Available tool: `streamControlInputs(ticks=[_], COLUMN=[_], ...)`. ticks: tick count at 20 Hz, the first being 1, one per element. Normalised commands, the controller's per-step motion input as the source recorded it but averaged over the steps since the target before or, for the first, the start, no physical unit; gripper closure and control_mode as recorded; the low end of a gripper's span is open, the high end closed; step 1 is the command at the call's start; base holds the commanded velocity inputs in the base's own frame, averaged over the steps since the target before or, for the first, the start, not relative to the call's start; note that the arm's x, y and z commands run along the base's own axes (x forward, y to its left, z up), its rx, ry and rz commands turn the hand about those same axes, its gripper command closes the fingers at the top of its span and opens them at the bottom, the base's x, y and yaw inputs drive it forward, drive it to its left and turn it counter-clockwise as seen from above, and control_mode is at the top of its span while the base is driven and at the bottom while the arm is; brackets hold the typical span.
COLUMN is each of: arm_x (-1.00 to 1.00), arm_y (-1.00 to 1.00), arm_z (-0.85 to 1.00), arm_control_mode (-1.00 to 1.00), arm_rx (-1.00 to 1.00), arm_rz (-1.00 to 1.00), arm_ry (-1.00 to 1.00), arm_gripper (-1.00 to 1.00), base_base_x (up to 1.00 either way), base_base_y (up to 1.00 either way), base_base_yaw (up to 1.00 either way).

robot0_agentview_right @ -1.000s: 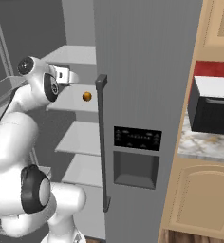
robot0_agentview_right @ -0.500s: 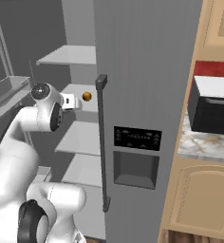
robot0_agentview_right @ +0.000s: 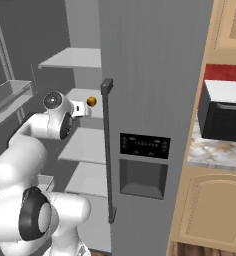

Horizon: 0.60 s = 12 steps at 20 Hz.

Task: Move the mango and onion from the top shelf to the second highest shelf to make space. Then, place the pitcher from the counter on the cleared top shelf.

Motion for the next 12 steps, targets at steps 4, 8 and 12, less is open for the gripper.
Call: streamControlInputs(ticks=[4,8,12], arm_x=[0.53,0.57,0.59], arm_y=[0.06,0.18,0.16], arm_z=[-0.23,-0.18,-0.08], arm_control_mode=[-1.0,-1.0,-1.0], arm_rx=[0.0,0.0,0.0], arm_rz=[0.0,0.0,0.0], arm_ry=[0.02,0.06,0.03], arm_gripper=[1.0,1.0,1.0], base_base_x=[0.0,0.0,0.0], base_base_y=[0.0,0.0,0.0], base_base_yaw=[0.0,0.0,0.0])
